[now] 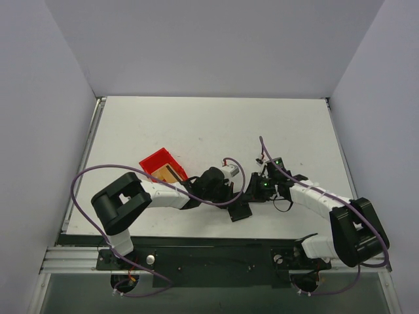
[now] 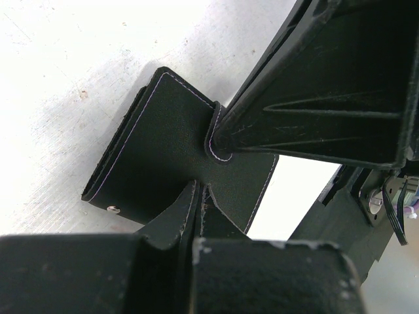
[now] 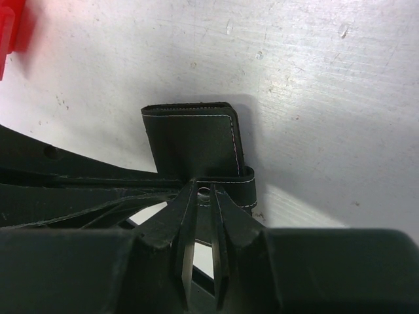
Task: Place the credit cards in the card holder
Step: Turn over the card slot in the card holder.
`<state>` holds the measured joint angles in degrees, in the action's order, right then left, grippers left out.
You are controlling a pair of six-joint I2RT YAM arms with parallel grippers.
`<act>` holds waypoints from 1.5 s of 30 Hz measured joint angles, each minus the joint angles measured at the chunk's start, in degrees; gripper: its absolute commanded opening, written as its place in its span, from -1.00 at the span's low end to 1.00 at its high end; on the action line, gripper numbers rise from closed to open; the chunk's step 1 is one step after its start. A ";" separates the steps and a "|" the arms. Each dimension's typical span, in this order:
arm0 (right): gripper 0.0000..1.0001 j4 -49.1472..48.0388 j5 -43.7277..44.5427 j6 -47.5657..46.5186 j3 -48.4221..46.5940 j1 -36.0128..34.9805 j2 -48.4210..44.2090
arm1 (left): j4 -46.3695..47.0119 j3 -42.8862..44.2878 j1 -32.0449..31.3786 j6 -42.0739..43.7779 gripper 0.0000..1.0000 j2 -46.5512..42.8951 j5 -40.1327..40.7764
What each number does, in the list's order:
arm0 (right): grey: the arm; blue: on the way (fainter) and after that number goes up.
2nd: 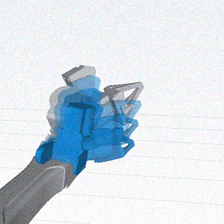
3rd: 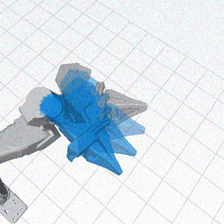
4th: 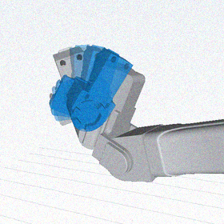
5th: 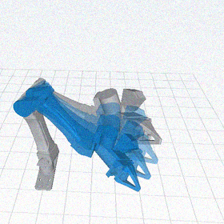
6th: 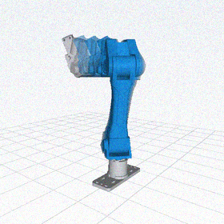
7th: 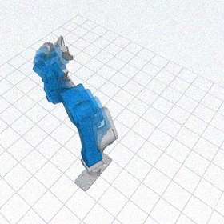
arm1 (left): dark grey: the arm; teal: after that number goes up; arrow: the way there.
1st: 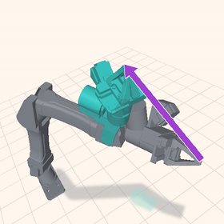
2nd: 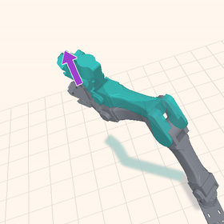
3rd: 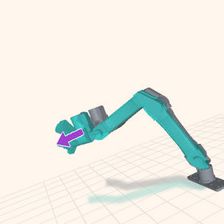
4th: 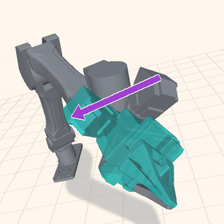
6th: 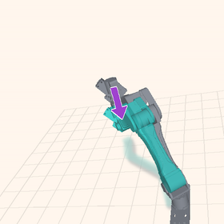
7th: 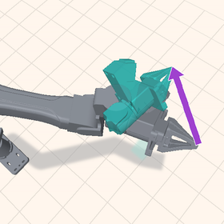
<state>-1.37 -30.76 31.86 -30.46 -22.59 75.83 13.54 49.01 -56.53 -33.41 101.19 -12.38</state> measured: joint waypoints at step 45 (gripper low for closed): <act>-0.94 6.64 6.51 -4.11 -4.96 -5.75 3.65 | 0.00 0.00 0.00 -0.44 -1.00 0.33 -0.15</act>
<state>5.28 -24.25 27.75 -35.42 -28.34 79.48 13.54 49.01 -56.53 -33.85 101.51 -12.53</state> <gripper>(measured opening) 0.044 0.022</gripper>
